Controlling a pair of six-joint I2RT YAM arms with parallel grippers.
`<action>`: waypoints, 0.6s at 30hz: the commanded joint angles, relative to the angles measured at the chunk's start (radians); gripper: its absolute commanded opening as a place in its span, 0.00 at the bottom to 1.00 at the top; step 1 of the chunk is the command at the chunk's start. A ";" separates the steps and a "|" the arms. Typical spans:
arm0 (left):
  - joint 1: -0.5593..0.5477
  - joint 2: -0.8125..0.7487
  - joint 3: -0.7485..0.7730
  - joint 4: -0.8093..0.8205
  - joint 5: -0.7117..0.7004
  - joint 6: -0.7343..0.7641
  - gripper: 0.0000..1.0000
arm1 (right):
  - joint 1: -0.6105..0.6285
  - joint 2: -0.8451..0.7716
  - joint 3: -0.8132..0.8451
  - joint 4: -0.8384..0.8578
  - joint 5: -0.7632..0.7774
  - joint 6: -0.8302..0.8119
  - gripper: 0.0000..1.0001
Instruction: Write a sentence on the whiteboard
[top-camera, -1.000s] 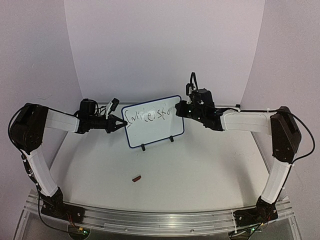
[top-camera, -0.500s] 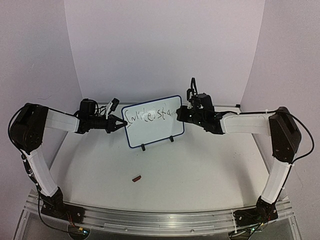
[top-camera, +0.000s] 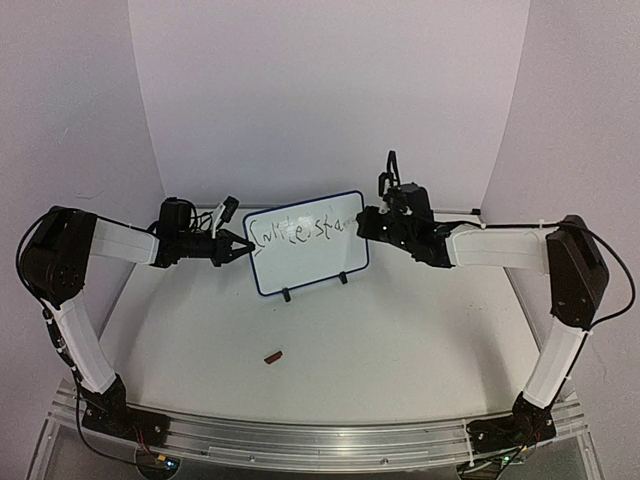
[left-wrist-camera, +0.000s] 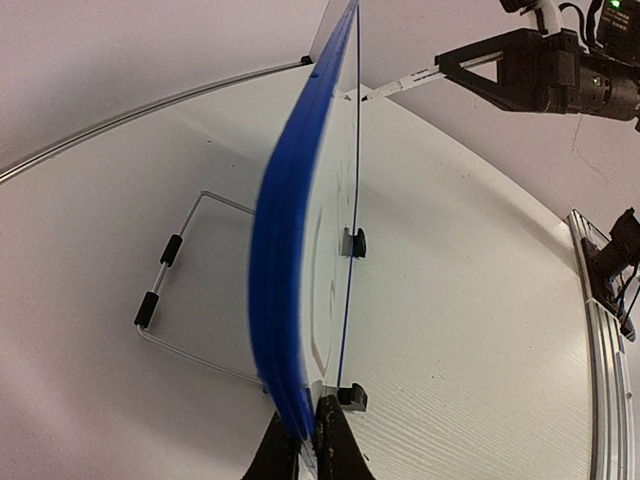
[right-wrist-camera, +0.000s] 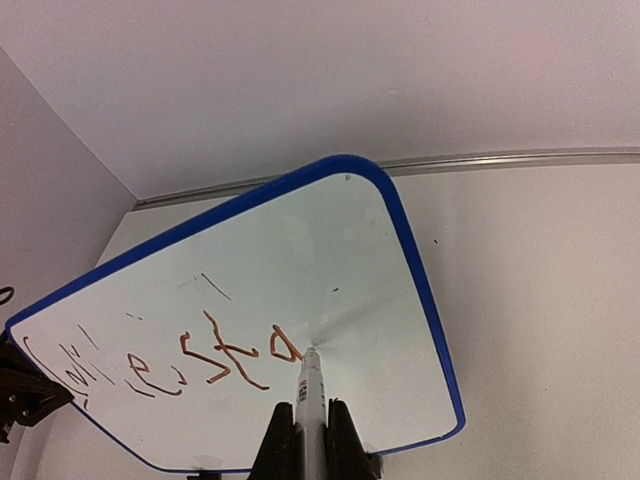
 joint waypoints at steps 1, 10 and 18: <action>0.001 0.005 0.007 -0.081 -0.097 0.071 0.00 | -0.005 -0.083 -0.019 0.068 0.001 -0.002 0.00; -0.001 0.004 0.007 -0.081 -0.097 0.070 0.00 | -0.005 -0.032 0.029 0.067 -0.003 -0.011 0.00; -0.001 0.004 0.007 -0.081 -0.096 0.071 0.00 | -0.007 -0.008 0.038 0.049 0.011 -0.010 0.00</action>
